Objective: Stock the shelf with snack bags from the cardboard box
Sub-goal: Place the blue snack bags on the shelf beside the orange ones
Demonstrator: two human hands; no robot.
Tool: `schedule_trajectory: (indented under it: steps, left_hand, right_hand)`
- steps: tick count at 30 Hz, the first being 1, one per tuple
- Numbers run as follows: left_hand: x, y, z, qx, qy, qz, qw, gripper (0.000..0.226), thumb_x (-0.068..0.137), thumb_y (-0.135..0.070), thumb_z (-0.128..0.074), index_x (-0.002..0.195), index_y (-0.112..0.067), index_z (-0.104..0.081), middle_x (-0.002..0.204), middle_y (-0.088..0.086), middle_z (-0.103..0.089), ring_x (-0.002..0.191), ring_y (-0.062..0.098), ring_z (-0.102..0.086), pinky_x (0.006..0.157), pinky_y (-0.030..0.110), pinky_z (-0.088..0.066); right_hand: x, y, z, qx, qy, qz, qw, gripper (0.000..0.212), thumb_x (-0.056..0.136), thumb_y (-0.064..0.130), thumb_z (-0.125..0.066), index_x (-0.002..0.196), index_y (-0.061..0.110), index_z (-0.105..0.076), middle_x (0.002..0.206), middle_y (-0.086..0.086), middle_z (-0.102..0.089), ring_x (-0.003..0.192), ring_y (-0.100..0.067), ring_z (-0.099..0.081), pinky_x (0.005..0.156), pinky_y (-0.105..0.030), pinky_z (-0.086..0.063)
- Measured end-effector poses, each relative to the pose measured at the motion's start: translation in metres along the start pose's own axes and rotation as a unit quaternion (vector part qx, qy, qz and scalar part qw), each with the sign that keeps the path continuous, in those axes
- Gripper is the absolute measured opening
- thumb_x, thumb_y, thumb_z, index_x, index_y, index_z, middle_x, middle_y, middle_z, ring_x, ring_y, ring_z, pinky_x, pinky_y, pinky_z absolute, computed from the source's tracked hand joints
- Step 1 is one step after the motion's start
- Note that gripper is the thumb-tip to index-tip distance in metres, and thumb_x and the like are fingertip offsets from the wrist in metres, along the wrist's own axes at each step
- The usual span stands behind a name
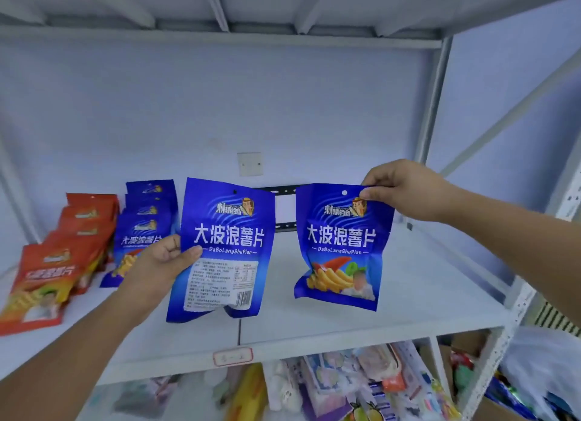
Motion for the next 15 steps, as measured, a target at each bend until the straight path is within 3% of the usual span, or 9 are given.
schedule_trajectory:
  steps: [3, 6, 9, 12, 13, 15]
  left_hand:
    - [-0.01, 0.008, 0.054, -0.001, -0.021, 0.011, 1.0, 0.087, 0.044, -0.059, -0.092, 0.108, -0.008, -0.065, 0.106, 0.012, -0.076, 0.095, 0.037, -0.074, 0.075, 0.045, -0.063]
    - [-0.015, 0.018, 0.107, 0.014, -0.034, 0.01, 0.999, 0.097, 0.032, -0.066, -0.092, 0.106, -0.01, -0.065, 0.102, 0.01, -0.078, 0.091, 0.035, -0.075, 0.078, 0.048, -0.061]
    - [-0.018, 0.021, 0.148, 0.026, -0.053, 0.013, 0.998, 0.059, 0.063, -0.052, -0.084, 0.103, -0.013, -0.065, 0.098, 0.008, -0.078, 0.086, 0.032, -0.076, 0.074, 0.046, -0.062]
    - [-0.017, 0.027, 0.173, 0.054, -0.074, 0.031, 0.995, 0.032, 0.082, -0.034, -0.073, 0.104, -0.014, -0.064, 0.098, 0.005, -0.078, 0.078, 0.027, -0.077, 0.077, 0.049, -0.061]
    - [-0.018, 0.028, 0.181, 0.055, -0.072, 0.031, 0.995, 0.038, 0.079, -0.041, -0.076, 0.104, -0.014, -0.064, 0.098, 0.004, -0.079, 0.078, 0.026, -0.077, 0.077, 0.051, -0.061]
    - [-0.02, 0.03, 0.194, 0.053, -0.066, 0.032, 0.996, 0.075, 0.051, -0.067, -0.085, 0.103, -0.016, -0.064, 0.095, 0.0, -0.079, 0.08, 0.026, -0.077, 0.071, 0.047, -0.062]
  right_hand:
    - [0.021, 0.037, -0.035, 0.001, 0.008, 0.008, 1.0, 0.009, 0.096, 0.031, -0.067, 0.092, 0.023, -0.069, 0.088, 0.011, -0.078, 0.086, -0.01, -0.074, 0.073, -0.029, -0.06]
    - [0.037, 0.069, -0.067, 0.007, 0.013, 0.01, 1.0, 0.011, 0.096, 0.031, -0.067, 0.093, 0.02, -0.069, 0.088, 0.01, -0.077, 0.084, -0.009, -0.073, 0.076, -0.032, -0.061]
    - [0.049, 0.099, -0.097, 0.018, 0.014, 0.014, 1.0, 0.012, 0.096, 0.032, -0.066, 0.096, 0.02, -0.068, 0.089, 0.013, -0.075, 0.086, -0.007, -0.072, 0.07, -0.024, -0.058]
    - [0.06, 0.121, -0.117, 0.048, 0.026, 0.013, 0.998, 0.012, 0.095, 0.033, -0.067, 0.096, 0.021, -0.068, 0.092, 0.012, -0.075, 0.088, -0.008, -0.072, 0.073, -0.028, -0.06]
    - [0.064, 0.128, -0.124, 0.055, 0.03, 0.014, 0.998, 0.012, 0.094, 0.033, -0.067, 0.095, 0.021, -0.067, 0.093, 0.011, -0.076, 0.088, -0.008, -0.073, 0.075, -0.03, -0.061]
    - [0.075, 0.14, -0.138, 0.06, 0.04, 0.018, 0.997, 0.012, 0.094, 0.034, -0.067, 0.095, 0.021, -0.068, 0.093, 0.01, -0.076, 0.089, -0.009, -0.073, 0.075, -0.031, -0.062]
Point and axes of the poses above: each hand's wrist, its own x-axis towards the middle knuckle, its own z-axis out of the back of the hand, y = z × x, the point moved 3 cm from there along x, towards the middle knuckle
